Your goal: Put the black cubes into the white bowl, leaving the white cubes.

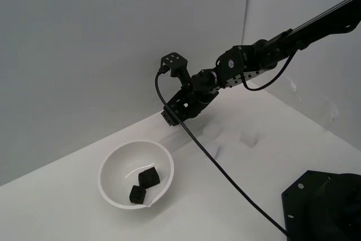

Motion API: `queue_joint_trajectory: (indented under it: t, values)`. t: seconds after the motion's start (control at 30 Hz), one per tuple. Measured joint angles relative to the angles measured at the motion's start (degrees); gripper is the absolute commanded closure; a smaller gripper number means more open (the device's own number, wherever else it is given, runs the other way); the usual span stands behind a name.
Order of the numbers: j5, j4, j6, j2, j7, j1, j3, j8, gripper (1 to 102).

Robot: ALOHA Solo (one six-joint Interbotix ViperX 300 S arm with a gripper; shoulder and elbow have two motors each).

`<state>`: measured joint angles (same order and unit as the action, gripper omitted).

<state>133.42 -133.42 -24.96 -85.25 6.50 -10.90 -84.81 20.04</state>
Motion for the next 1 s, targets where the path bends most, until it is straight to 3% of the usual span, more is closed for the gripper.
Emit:
queue_joint_trajectory:
  t: [0.47, 0.73, 1.0]
  values:
    - [0.4, -0.3, 0.1, -14.5, 10.5, 1.4, -14.5, 0.1, 100]
    - [0.4, -0.2, 0.2, -24.6, 13.9, -3.4, -24.7, -0.9, 100]
    - [0.4, -0.3, -0.4, -28.0, 14.7, -13.4, -27.9, -2.0, 100]
